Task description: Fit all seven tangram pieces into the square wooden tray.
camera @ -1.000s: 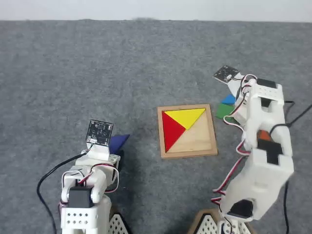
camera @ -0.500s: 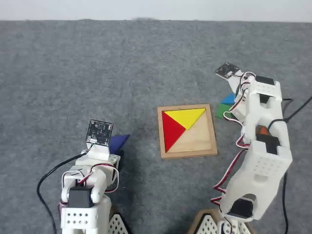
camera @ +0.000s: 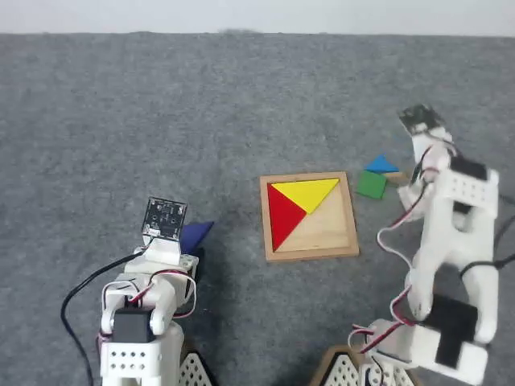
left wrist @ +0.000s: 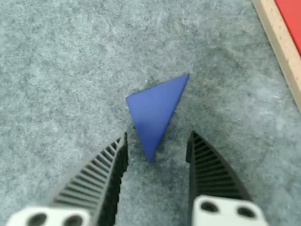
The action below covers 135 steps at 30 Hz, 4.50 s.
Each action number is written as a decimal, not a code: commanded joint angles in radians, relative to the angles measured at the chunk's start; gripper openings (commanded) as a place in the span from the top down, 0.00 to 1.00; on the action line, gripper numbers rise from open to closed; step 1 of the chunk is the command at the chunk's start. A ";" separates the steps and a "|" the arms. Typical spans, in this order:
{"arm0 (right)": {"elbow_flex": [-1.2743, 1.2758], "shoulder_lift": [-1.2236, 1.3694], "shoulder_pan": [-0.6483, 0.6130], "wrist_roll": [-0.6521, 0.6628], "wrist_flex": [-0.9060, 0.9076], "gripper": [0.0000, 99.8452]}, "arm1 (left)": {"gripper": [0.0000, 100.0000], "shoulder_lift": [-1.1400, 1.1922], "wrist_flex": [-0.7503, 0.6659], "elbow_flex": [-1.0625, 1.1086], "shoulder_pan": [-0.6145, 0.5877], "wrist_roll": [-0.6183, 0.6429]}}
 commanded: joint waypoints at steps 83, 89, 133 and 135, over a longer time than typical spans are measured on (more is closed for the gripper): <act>-0.333 0.124 0.156 -0.210 0.191 0.99 | 0.80 -0.018 0.002 -0.010 0.005 0.011; -0.318 -0.150 -0.145 -0.394 0.329 0.99 | 0.80 -0.018 0.002 -0.010 0.005 0.011; -0.428 0.346 -0.539 -0.634 0.131 0.86 | 0.80 -0.018 0.002 -0.010 0.005 0.011; -0.423 0.323 -0.539 -0.635 0.131 0.84 | 0.80 -0.018 0.002 -0.010 0.005 0.011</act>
